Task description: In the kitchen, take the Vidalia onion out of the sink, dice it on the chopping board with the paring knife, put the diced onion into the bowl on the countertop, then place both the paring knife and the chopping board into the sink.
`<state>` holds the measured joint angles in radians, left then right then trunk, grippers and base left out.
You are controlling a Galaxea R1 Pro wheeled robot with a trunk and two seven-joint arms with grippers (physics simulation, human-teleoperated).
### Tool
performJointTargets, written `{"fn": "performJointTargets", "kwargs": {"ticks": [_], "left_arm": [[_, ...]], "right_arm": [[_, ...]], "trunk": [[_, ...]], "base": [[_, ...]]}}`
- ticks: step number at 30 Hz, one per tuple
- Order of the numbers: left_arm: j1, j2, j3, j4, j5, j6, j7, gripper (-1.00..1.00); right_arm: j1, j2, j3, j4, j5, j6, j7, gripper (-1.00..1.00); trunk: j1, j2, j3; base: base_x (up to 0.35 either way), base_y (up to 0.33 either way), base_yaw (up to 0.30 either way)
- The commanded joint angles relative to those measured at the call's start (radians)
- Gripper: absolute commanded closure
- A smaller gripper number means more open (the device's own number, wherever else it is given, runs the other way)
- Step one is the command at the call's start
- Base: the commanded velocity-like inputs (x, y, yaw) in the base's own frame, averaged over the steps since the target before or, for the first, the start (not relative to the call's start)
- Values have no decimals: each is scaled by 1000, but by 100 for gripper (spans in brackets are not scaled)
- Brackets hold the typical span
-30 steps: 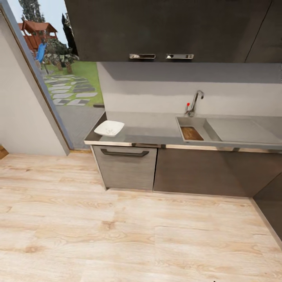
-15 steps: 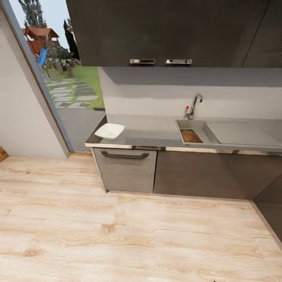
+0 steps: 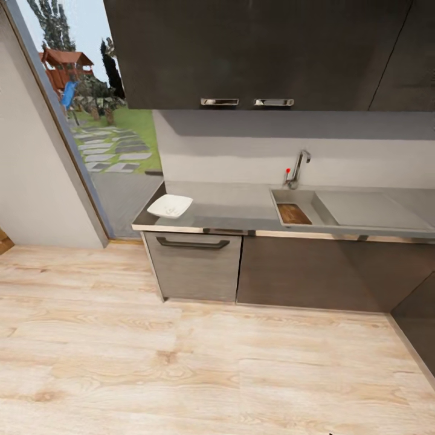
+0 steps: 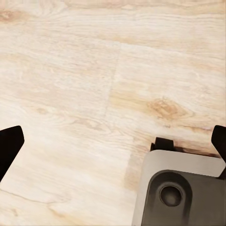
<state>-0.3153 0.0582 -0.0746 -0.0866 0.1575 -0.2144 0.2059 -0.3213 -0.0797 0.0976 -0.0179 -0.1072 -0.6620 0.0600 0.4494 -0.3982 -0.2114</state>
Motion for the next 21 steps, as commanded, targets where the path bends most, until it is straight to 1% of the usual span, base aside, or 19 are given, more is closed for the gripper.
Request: {"fn": "performJointTargets", "kwargs": {"ticks": [1,21], "left_arm": [[-1,0,-8,1,10,-3,3,-100],[-1,0,-8,1,10,-3,2,-100]], "right_arm": [[-1,0,7,1,-11,-3,6,-100],[-1,0,7,1,-11,-3,6,-100]], "trunk": [[1,-2,0],[1,-2,31]], "base": [[0,0,0],[0,0,0]]}}
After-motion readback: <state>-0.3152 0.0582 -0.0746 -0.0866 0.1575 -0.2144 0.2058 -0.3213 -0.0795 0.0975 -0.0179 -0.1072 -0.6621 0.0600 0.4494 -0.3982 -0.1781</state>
